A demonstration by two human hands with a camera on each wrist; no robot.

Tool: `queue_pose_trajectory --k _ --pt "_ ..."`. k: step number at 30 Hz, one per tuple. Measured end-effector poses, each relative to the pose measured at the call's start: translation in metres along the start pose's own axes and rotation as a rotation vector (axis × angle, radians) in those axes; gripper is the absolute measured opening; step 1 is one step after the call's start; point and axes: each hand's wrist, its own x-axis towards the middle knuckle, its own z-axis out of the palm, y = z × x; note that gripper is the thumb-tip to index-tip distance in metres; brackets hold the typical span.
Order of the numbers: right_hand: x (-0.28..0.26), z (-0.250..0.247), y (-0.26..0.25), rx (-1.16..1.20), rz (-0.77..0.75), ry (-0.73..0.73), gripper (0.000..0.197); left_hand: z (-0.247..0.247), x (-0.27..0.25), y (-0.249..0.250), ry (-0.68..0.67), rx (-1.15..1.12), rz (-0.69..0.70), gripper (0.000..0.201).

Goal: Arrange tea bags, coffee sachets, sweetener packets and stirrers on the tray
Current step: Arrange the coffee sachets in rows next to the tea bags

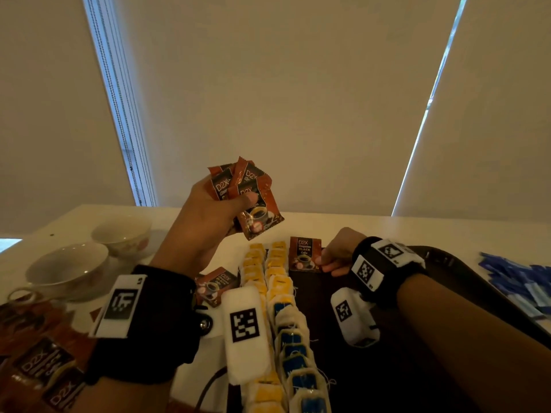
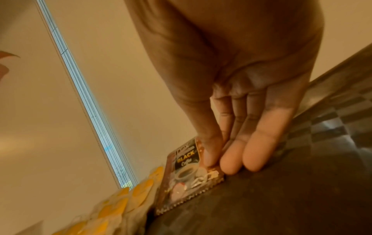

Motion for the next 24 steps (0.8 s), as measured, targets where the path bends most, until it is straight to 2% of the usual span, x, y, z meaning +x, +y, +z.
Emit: queue_pose_trajectory --k 2,7,9,11,13,15,17,19,21,24 --pt "0.001 -0.001 0.000 0.024 -0.007 0.005 0.027 0.003 -0.001 -0.002 -0.011 0.002 -0.003 0.027" --pt "0.003 -0.007 0.005 0.146 -0.081 0.048 0.026 0.007 -0.003 -0.007 -0.014 0.018 -0.031 0.035" --pt "-0.005 -0.009 0.004 0.227 -0.185 0.112 0.022 0.008 -0.003 -0.008 -0.010 0.032 -0.036 0.036" --pt "-0.021 -0.009 -0.001 0.335 -0.356 0.144 0.022 0.010 -0.003 -0.011 0.004 0.044 -0.047 0.037" --pt "-0.044 -0.005 -0.008 0.439 -0.494 0.079 0.029 0.012 -0.003 -0.012 0.018 0.045 -0.050 0.033" --pt "-0.063 -0.001 -0.015 0.441 -0.560 -0.015 0.037 0.013 -0.003 -0.013 0.027 0.039 -0.039 0.031" --pt "-0.073 0.004 -0.017 0.415 -0.590 -0.082 0.034 0.015 -0.004 -0.014 0.042 0.030 -0.028 0.031" --pt "-0.076 0.008 -0.017 0.439 -0.597 -0.112 0.021 0.016 -0.005 -0.015 0.063 0.020 -0.029 0.030" --pt "-0.075 0.010 -0.015 0.457 -0.591 -0.091 0.014 0.017 -0.005 -0.015 0.059 0.016 -0.041 0.028" --pt "-0.074 0.008 -0.010 0.494 -0.572 -0.071 0.008 0.021 -0.006 -0.015 -0.015 0.051 -0.071 0.019"
